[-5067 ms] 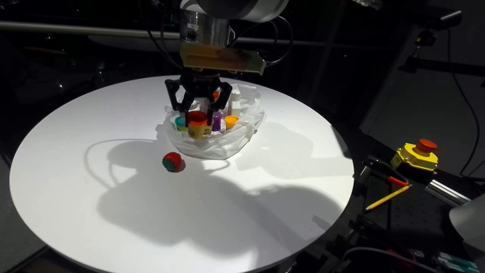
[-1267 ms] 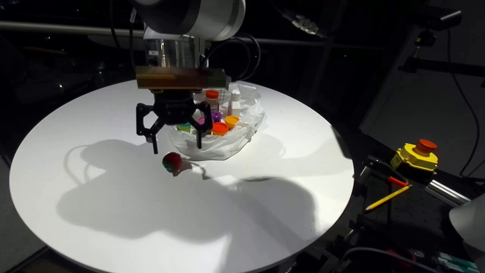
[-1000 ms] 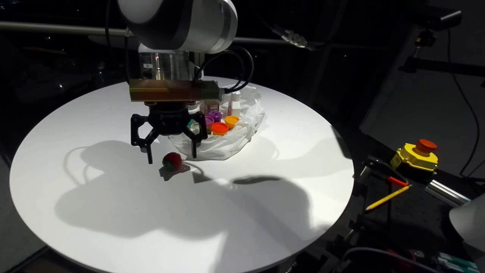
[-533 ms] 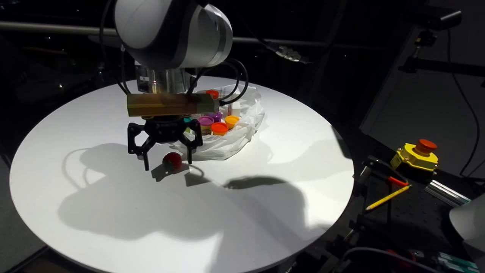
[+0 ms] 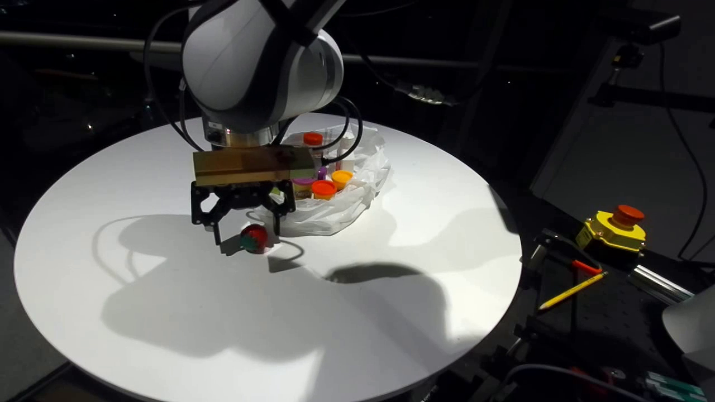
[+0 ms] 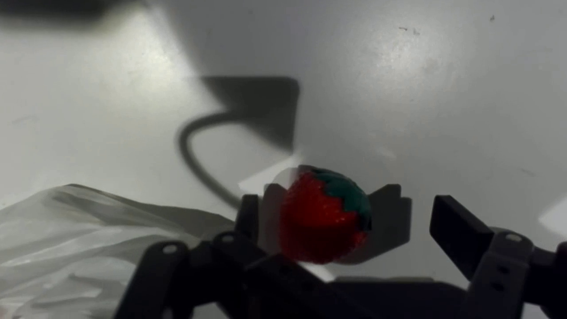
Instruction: Pick up the objects from the table and put them on the plastic
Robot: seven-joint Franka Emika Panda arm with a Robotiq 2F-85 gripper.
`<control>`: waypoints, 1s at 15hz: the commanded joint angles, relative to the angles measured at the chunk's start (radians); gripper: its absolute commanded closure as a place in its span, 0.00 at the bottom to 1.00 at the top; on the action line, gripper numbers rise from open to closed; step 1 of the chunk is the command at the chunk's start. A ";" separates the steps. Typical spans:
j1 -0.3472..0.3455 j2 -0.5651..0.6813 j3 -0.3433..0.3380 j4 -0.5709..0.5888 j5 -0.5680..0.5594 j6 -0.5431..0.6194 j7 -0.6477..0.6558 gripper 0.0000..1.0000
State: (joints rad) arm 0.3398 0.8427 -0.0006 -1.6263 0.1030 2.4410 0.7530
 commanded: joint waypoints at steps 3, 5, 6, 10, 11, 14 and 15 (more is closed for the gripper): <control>0.018 0.004 -0.018 0.017 -0.011 -0.002 0.052 0.00; 0.019 0.004 -0.021 0.016 -0.015 -0.001 0.062 0.25; 0.019 0.005 -0.022 0.017 -0.016 -0.002 0.066 0.26; 0.022 0.010 -0.029 0.019 -0.022 -0.006 0.087 0.58; 0.022 0.011 -0.029 0.018 -0.021 -0.010 0.094 0.65; 0.023 0.000 -0.031 0.016 -0.019 -0.029 0.117 0.73; 0.016 -0.009 -0.023 0.016 -0.013 -0.039 0.116 0.73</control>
State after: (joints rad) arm 0.3429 0.8445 -0.0125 -1.6258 0.1002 2.4379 0.8302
